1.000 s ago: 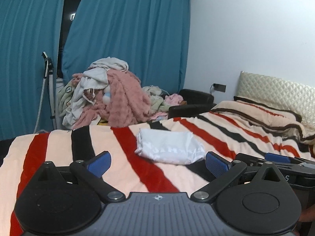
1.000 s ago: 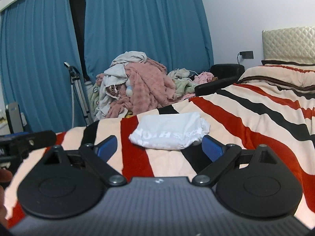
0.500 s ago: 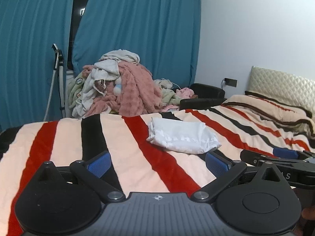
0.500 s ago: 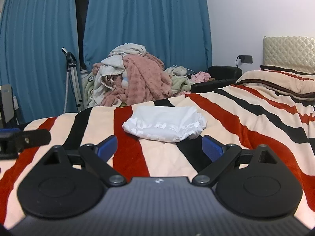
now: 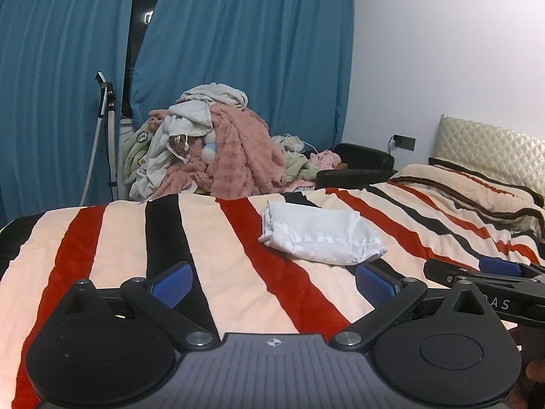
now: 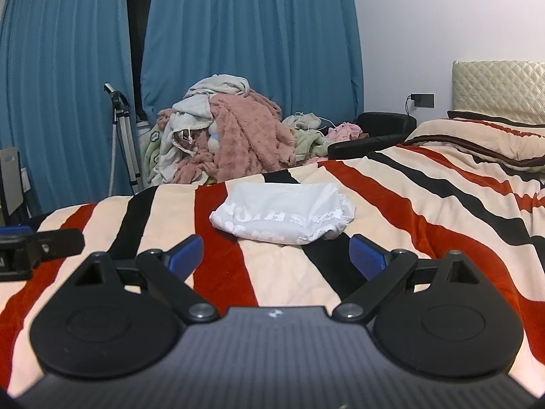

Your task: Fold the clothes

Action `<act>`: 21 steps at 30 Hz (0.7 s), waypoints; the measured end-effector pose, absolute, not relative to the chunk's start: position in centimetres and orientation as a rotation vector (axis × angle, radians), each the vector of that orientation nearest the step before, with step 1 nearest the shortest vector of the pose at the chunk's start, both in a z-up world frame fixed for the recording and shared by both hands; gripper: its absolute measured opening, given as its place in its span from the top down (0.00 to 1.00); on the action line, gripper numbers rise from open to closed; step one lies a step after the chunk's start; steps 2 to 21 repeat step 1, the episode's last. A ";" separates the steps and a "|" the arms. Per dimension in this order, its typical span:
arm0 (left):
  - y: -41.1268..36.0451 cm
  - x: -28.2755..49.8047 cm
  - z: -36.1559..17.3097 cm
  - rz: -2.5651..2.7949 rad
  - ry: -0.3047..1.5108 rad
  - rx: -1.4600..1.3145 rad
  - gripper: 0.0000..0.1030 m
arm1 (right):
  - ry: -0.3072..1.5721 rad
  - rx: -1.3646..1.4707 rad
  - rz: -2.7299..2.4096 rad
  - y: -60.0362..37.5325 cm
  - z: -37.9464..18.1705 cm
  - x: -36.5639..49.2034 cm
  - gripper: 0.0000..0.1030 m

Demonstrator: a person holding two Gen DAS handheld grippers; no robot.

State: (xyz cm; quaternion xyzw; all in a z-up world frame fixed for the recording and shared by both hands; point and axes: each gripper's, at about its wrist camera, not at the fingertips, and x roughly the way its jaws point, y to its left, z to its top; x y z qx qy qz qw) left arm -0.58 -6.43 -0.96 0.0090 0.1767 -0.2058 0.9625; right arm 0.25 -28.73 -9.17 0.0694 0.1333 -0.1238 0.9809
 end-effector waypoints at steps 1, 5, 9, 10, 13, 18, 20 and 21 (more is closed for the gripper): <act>-6.4 -0.6 -0.9 -0.417 0.358 0.017 0.00 | 0.268 0.140 -0.249 -28.7 -9.1 0.2 0.09; -6.4 -0.6 -0.9 -0.417 0.358 0.017 0.00 | 0.268 0.140 -0.249 -28.7 -9.1 0.2 0.09; -6.4 -0.6 -0.9 -0.417 0.358 0.017 0.00 | 0.268 0.140 -0.249 -28.7 -9.1 0.2 0.09; -6.4 -0.6 -0.9 -0.417 0.358 0.017 0.00 | 0.268 0.140 -0.249 -28.7 -9.1 0.2 0.09; -6.4 -0.6 -0.9 -0.417 0.358 0.017 0.00 | 0.268 0.140 -0.249 -28.7 -9.1 0.2 0.09; -6.4 -0.6 -0.9 -0.417 0.358 0.017 0.00 | 0.268 0.140 -0.249 -28.7 -9.1 0.2 0.09; -6.4 -0.6 -0.9 -0.417 0.358 0.017 0.00 | 0.268 0.140 -0.249 -28.7 -9.1 0.2 0.09; -6.4 -0.6 -0.9 -0.417 0.358 0.017 0.00 | 0.268 0.140 -0.249 -28.7 -9.1 0.2 0.09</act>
